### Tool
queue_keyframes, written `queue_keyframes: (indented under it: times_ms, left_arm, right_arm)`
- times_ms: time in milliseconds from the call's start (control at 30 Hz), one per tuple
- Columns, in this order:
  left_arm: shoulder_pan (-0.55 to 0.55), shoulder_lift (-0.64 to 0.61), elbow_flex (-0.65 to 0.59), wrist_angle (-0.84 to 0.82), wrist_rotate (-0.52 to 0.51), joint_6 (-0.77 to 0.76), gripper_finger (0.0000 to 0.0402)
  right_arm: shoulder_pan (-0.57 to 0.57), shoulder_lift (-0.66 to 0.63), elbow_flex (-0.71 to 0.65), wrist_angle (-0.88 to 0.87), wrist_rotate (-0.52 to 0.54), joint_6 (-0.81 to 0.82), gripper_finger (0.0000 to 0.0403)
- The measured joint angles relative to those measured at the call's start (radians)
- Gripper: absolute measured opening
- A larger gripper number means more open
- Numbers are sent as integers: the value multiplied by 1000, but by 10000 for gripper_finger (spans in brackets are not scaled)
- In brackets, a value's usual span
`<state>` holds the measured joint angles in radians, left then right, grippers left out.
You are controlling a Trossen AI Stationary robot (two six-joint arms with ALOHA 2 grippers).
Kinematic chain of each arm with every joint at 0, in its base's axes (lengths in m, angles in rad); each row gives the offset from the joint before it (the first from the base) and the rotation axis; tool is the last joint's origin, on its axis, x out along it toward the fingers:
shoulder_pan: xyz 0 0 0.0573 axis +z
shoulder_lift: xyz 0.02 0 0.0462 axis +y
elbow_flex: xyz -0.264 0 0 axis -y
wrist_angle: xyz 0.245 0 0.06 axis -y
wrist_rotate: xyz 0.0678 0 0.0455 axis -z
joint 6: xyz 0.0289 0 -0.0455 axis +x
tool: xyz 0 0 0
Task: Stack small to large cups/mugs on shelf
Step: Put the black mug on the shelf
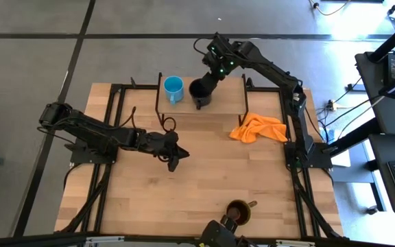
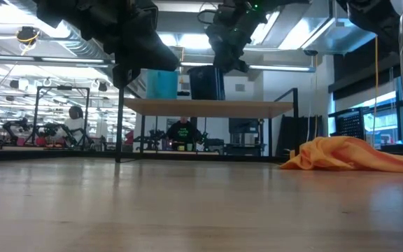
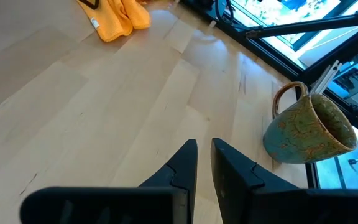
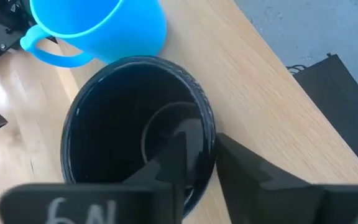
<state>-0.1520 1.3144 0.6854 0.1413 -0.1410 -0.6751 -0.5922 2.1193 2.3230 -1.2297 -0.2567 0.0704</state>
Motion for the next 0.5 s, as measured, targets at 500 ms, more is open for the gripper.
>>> queue_keyframes:
  times_ms: [500]
  left_arm:
    - [0, 0, 0, 0, -1, 0, 41]
  right_arm:
    - [1, 0, 0, 17, 102, -15, 117]
